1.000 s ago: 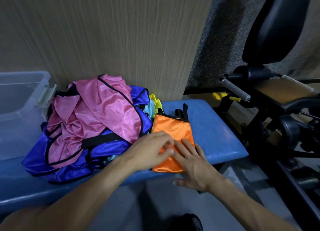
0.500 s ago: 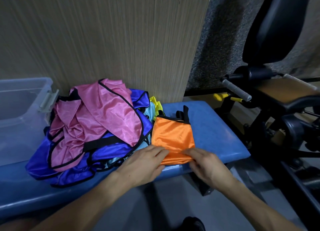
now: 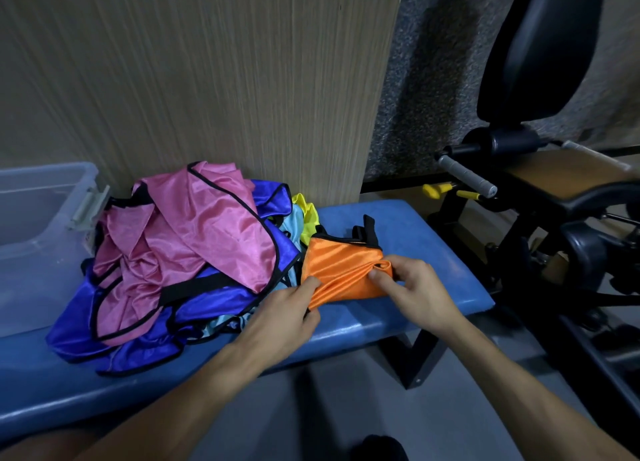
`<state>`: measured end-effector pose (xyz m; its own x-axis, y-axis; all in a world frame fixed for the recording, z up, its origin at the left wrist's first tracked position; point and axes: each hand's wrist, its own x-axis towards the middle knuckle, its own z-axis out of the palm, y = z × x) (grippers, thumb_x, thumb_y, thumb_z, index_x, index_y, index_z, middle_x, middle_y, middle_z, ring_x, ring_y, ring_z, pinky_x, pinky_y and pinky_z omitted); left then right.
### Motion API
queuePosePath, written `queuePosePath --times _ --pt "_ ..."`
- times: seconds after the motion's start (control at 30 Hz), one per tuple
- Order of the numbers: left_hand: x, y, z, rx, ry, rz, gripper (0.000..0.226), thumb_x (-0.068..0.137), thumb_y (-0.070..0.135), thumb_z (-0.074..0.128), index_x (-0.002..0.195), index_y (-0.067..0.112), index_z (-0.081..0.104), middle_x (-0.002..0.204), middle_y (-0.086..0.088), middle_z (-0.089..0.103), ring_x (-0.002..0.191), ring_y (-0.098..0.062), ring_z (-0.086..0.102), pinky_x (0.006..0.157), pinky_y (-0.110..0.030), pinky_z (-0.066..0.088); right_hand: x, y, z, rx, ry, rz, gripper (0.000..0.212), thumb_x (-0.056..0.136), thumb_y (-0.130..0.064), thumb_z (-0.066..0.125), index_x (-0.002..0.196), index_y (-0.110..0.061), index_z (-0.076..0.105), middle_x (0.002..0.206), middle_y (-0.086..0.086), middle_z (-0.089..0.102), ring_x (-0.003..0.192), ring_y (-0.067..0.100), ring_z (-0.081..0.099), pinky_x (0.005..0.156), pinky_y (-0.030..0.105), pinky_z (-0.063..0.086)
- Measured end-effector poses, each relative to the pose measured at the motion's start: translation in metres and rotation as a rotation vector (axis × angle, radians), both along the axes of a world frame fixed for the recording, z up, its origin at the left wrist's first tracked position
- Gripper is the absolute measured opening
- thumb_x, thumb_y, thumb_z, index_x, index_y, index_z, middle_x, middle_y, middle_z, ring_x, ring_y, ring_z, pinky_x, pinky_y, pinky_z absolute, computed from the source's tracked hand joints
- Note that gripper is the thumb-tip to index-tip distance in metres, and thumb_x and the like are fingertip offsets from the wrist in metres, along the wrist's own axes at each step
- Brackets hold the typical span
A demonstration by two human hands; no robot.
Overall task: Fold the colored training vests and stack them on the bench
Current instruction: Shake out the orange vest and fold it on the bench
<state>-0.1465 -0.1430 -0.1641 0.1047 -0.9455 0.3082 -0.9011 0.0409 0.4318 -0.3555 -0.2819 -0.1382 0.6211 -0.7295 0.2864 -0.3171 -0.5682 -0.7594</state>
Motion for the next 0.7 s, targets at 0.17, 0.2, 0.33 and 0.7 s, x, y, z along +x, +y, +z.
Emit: queuePosePath --times 0.17,0.2,0.33,0.7 --pt "-0.011 -0.012 0.046 -0.176 0.418 0.039 0.014 0.098 0.032 0.056 0.099 0.020 0.062 0.077 0.002 0.067 0.069 -0.012 0.064 0.064 -0.036 0.051 -0.009 -0.002 0.035 -0.004 -0.266 -0.084 0.036 0.100 -0.042 0.061 0.092 -0.008 0.068 0.086 0.012 0.072 0.084 0.025 0.070 0.077 0.046 0.055" --pt "-0.014 -0.014 0.061 -0.215 0.475 0.012 0.024 0.098 0.039 0.054 0.099 0.017 0.063 0.081 0.002 0.069 0.075 -0.013 0.065 0.069 -0.041 0.053 -0.011 -0.002 0.044 -0.010 -0.346 -0.099 0.032 0.101 -0.036 0.061 0.093 -0.006 0.068 0.084 0.008 0.072 0.080 0.017 0.067 0.074 0.040 0.054" --pt "-0.017 -0.041 0.112 -0.251 0.575 -0.157 0.037 0.098 0.044 0.050 0.104 0.010 0.065 0.091 -0.001 0.071 0.085 -0.020 0.067 0.080 -0.048 0.052 -0.016 -0.007 0.071 -0.053 -0.524 -0.145 0.028 0.103 -0.028 0.058 0.087 -0.006 0.063 0.074 -0.006 0.057 0.070 0.005 0.051 0.063 0.024 0.042" --pt "0.010 -0.162 0.029 0.379 0.815 0.231 0.028 0.107 0.025 0.045 0.087 0.016 0.061 0.076 -0.003 0.059 0.071 -0.020 0.062 0.066 -0.036 0.054 0.000 -0.055 -0.004 0.732 -0.132 -0.243 0.093 0.083 -0.008 0.082 0.157 -0.023 0.027 0.139 0.009 0.056 0.116 0.025 0.061 0.097 0.036 0.049"
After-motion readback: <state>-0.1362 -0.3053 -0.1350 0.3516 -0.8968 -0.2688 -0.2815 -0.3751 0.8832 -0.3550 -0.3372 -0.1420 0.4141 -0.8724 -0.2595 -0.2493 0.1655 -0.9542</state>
